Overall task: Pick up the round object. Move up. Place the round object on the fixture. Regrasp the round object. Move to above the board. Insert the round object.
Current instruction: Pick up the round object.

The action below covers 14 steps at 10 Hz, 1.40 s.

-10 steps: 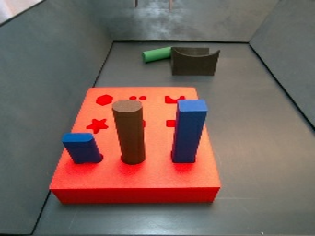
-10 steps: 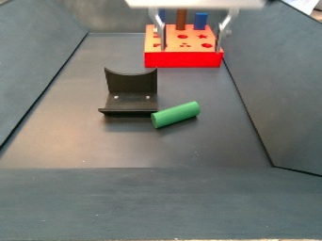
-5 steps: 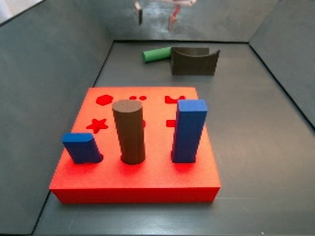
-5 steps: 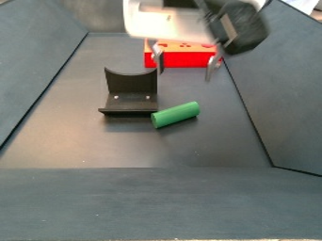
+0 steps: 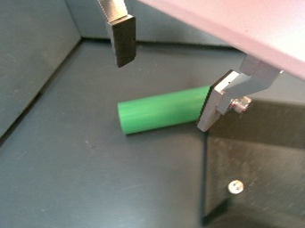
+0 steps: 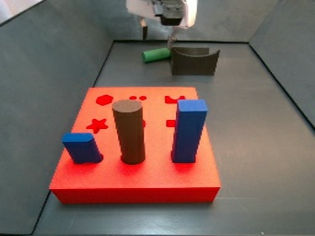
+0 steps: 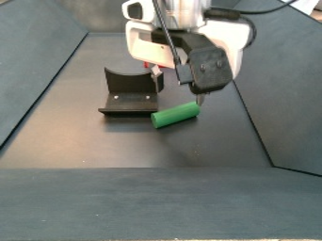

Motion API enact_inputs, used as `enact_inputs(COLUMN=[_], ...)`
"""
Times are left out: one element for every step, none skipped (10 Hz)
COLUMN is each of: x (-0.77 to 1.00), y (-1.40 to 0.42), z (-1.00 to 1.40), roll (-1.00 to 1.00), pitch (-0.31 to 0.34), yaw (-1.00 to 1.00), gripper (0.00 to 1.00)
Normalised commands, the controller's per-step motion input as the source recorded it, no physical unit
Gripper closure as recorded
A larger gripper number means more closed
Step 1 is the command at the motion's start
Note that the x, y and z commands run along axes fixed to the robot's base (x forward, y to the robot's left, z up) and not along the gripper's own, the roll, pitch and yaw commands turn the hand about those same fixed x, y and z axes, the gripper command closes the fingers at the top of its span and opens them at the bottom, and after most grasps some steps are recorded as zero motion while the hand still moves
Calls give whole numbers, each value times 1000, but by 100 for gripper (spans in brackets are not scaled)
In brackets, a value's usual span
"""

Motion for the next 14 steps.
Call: enact_inputs(x=[-117,-109,-109,-20,0,-3,-23,0,-106,-69,0,0,0,0], y=[117,126,189,26,0,0,0,0,0,0,0,0,0,0], z=[-277,-283,-366,-611,-634,-611,-526,-334,-140,-43,0,0,0,0], roll=[-407,-406,-374,-247,-236,-240,-259,-243,-127,0,0,0,0,0], pitch=[-230,-233,-204,-140,-139,-150,-187,-159,-176,-57,19,0,0,0], yaw=[-343,-334,-294,-251,-209,-134,-109,-111,0,0,0,0,0,0], gripper=[0,0,0,0,0,0,0,0,0,0,0,0,100,100])
